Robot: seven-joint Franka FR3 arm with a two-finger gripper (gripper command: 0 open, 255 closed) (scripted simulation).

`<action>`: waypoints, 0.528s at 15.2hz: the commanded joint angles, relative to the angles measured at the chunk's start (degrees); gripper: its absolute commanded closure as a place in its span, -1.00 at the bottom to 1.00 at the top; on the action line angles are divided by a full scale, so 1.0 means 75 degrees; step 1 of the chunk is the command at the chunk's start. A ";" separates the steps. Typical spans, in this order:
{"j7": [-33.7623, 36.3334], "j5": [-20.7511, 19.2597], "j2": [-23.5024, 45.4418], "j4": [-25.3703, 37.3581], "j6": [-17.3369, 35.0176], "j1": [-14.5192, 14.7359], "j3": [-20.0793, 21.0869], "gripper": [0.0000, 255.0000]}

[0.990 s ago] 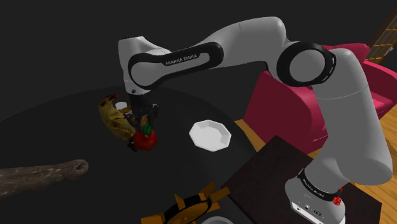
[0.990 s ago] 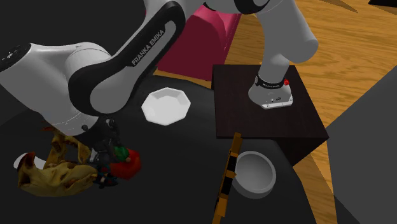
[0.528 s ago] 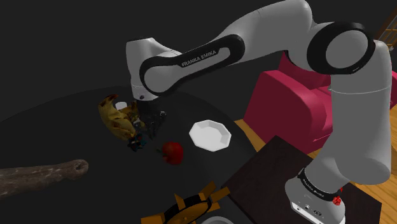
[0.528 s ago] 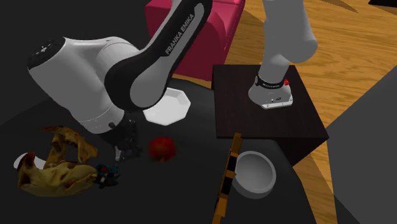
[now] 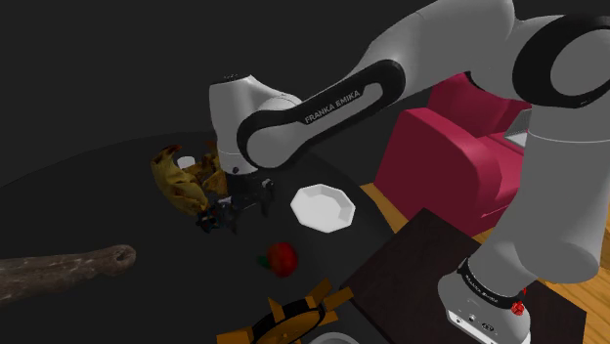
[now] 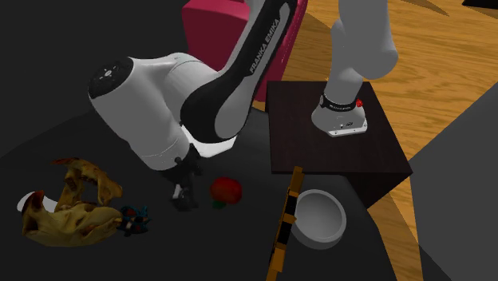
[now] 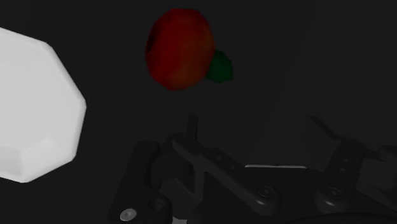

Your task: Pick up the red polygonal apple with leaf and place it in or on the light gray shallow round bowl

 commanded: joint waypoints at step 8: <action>0.0877 -0.0919 -0.0404 -0.2195 0.1152 0.0359 -0.0246 -1.00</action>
